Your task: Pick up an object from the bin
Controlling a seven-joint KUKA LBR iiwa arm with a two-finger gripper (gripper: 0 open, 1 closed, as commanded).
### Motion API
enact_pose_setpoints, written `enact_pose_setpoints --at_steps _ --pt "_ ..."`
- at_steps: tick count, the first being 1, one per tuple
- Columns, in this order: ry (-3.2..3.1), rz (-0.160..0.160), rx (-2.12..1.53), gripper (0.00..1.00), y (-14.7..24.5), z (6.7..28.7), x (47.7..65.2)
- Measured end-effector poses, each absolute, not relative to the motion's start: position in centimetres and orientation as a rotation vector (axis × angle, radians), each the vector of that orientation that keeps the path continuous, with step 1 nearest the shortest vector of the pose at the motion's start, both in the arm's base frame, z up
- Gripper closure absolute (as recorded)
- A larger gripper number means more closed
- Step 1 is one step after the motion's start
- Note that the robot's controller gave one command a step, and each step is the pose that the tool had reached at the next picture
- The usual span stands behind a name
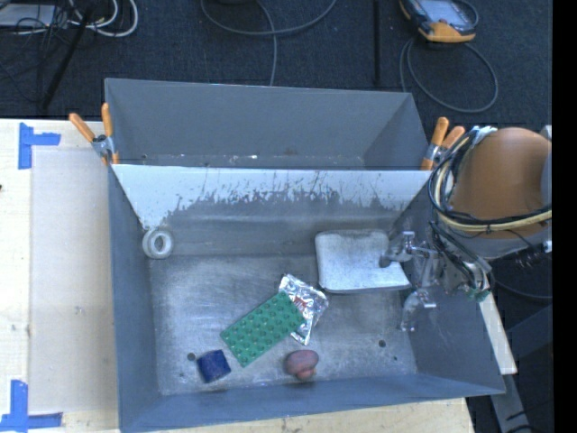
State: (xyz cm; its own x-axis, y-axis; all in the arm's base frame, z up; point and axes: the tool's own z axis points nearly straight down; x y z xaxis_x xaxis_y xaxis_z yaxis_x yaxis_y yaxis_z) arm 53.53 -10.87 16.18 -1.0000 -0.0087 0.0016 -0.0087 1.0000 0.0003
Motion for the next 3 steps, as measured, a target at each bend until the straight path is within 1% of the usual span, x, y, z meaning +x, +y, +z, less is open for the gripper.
enact_pose_setpoints --at_steps 1,2,3 --pt "-3.122 0.003 0.376 0.00 -0.6 7.2 54.3" --pt "-3.114 0.005 0.581 0.00 5.1 7.4 48.3" --pt "-3.054 -0.001 0.768 0.00 10.4 9.2 47.8"
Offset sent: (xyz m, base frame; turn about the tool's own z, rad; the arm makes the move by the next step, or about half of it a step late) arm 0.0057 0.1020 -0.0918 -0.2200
